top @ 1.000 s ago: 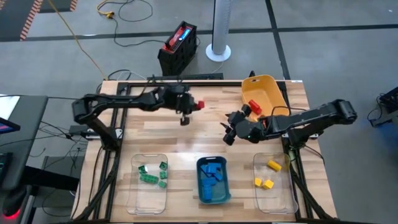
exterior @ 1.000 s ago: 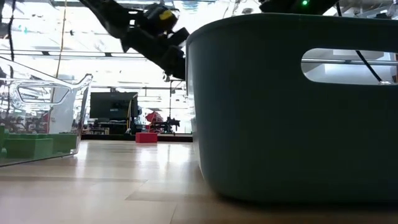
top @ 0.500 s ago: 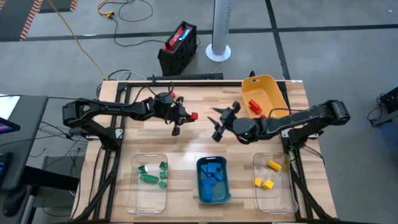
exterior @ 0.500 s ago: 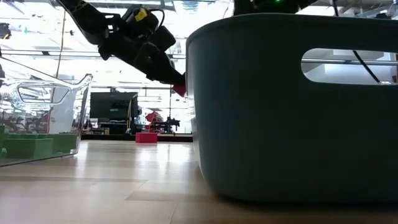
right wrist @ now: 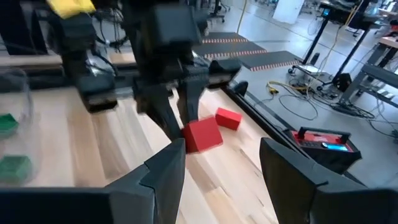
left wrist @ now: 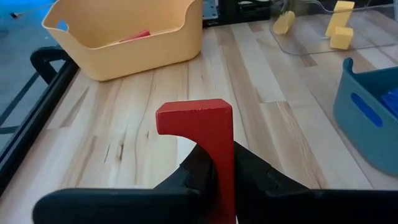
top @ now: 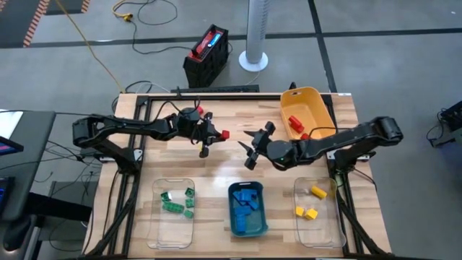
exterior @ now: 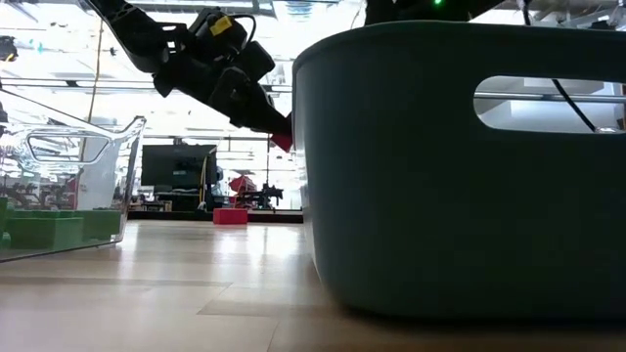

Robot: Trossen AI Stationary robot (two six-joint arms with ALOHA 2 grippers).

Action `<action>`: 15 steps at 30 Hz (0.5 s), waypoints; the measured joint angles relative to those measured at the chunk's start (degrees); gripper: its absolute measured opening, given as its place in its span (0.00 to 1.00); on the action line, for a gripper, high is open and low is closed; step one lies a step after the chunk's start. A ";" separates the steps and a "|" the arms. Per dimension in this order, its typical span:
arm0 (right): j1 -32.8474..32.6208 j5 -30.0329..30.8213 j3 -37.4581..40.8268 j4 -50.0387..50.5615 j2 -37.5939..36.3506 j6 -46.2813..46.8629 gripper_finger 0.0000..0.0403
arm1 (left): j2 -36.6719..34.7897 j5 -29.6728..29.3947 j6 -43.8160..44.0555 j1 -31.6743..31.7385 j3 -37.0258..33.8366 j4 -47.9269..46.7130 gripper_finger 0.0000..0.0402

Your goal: Sort blocks

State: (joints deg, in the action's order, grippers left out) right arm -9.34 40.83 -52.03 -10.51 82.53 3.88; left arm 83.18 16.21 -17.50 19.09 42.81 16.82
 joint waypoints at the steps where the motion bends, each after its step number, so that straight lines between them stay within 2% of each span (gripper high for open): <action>1: -0.12 0.06 -0.02 -0.03 -0.41 0.15 0.54 | 0.00 0.00 -0.14 0.00 0.00 -0.23 0.09; 15: -1.98 1.94 -0.02 4.17 -1.23 3.78 0.54 | 0.00 0.00 -0.58 0.00 0.07 0.59 0.09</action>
State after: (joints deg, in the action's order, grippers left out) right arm -11.32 42.77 -52.05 -6.34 81.30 7.66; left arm 83.18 16.21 -18.08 19.09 42.87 17.42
